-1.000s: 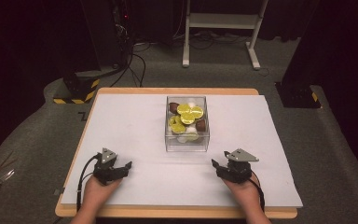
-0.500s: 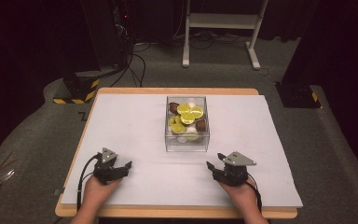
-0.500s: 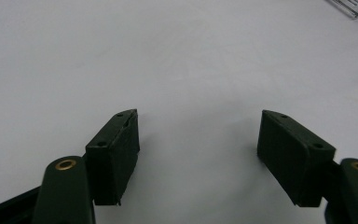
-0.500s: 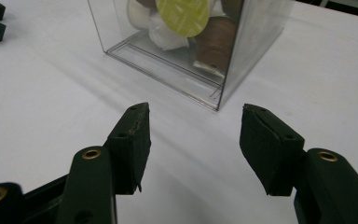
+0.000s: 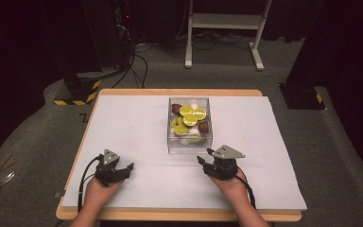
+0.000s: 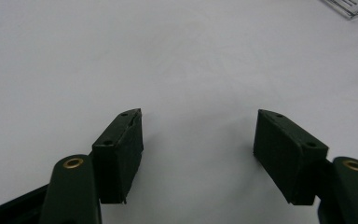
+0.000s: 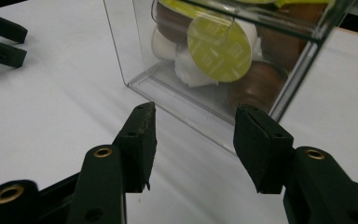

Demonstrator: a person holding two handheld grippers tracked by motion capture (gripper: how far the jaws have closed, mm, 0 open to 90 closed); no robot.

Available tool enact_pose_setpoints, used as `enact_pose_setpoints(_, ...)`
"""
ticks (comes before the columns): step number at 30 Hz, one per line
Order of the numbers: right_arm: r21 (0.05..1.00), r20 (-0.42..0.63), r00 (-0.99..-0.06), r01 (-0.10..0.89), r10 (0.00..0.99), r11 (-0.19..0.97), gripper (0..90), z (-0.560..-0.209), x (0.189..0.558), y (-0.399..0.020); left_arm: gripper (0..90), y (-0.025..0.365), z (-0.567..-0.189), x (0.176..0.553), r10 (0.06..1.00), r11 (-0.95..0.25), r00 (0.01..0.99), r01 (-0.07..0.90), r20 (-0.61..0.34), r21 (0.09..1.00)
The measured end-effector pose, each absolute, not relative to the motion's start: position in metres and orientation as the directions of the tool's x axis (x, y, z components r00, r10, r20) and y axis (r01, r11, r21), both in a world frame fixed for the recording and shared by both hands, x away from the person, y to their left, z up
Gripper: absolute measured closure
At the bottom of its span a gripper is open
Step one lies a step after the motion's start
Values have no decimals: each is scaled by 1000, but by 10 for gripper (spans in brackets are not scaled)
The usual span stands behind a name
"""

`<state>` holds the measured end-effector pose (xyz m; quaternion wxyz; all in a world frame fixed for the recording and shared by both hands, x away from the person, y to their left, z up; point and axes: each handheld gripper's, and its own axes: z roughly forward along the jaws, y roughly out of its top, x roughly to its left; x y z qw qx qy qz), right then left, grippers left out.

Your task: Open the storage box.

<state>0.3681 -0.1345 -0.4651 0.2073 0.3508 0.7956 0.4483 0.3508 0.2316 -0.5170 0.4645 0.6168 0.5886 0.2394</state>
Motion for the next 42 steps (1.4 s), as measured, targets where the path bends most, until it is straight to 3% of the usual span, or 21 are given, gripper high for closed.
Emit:
enact_pose_setpoints(21, 875, 73, -671, 398, 738, 275, 559, -463, 405, -121, 355, 233, -517, 352, 949, 119, 196, 504, -248, 855)
enact_pose_setpoints(31, 898, 91, -717, 360, 691, 255, 674, -466, 415, -122, 353, 232, -517, 352, 948, 126, 193, 504, -254, 854)
enact_pose_setpoints(42, 906, 108, -747, 345, 656, 244, 705, -467, 420, -127, 353, 231, -517, 353, 946, 142, 187, 498, -266, 856)
